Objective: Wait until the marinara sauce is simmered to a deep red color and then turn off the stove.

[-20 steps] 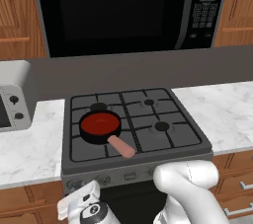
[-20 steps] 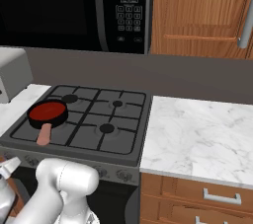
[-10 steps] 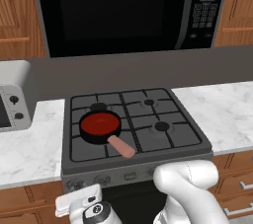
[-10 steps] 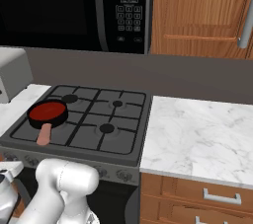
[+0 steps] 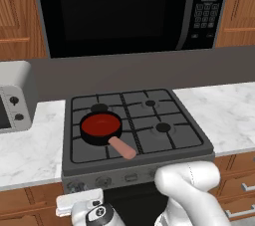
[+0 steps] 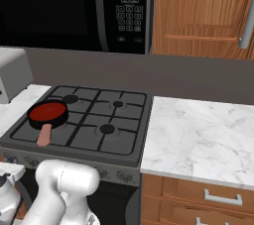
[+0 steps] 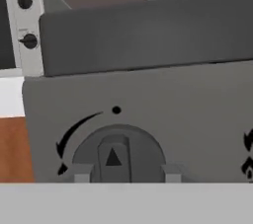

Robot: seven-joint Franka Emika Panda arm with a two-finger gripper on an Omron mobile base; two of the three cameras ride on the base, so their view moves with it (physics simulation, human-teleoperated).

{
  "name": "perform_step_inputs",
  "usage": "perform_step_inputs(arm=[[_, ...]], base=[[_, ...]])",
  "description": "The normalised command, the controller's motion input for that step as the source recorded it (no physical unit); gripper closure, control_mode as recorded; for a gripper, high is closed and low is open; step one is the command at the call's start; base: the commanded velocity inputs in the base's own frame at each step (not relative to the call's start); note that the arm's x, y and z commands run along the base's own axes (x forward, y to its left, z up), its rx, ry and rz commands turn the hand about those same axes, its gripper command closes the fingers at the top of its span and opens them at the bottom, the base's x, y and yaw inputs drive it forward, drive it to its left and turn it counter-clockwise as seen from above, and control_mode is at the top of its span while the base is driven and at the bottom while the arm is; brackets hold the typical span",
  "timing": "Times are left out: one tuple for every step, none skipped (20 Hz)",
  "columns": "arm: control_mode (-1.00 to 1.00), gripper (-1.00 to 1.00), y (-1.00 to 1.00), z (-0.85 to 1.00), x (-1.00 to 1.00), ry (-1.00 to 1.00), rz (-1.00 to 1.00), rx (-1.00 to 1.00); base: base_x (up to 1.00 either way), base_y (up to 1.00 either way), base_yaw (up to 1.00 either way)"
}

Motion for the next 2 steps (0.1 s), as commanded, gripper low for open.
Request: perform_step_inputs(arm=[[-1.00,1.00,0.00,0.00,0.00,0.00,-0.06,0.30],[-1.00,1.00,0.00,-0.02,0.00,0.00,-0.06,0.30]], base=[[0.00,0.00,0.00],[0.00,0.00,0.00]])
